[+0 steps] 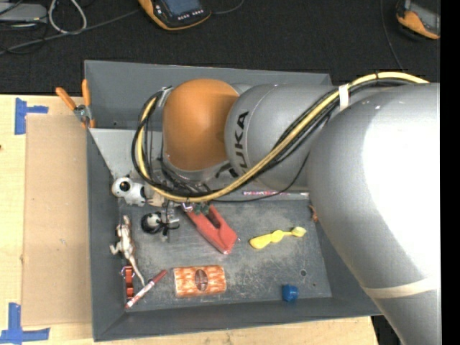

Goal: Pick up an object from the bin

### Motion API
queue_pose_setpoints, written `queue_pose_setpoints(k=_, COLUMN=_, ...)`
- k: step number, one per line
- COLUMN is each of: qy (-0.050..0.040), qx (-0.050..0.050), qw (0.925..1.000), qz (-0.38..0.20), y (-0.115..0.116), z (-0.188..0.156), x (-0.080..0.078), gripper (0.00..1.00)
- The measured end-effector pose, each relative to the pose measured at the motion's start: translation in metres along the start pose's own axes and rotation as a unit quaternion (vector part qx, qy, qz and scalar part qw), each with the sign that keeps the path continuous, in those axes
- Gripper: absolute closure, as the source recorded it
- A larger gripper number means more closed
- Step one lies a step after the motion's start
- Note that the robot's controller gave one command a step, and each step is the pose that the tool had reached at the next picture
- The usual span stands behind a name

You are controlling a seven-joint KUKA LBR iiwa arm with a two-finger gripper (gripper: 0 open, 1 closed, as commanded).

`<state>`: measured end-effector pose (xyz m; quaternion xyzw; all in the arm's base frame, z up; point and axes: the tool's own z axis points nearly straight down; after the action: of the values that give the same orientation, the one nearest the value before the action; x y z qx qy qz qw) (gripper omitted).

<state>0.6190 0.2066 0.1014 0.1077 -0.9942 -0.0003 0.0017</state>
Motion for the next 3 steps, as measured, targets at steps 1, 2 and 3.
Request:
queue_pose_setpoints(k=1, qy=-0.0083, qx=-0.003, qw=0.996, qz=0.089, y=0.0059, z=0.0274, x=-0.0061, gripper=0.0)
queue_pose_setpoints(k=2, qy=-0.0108, qx=-0.003, qw=0.9982, qz=0.058, y=-0.0019, z=0.0254, x=-0.003, gripper=1.0)
queue_pose_setpoints(k=3, qy=-0.0107, qx=-0.003, qw=0.9982, qz=0.058, y=-0.002, z=0.0254, x=-0.003, gripper=1.0)
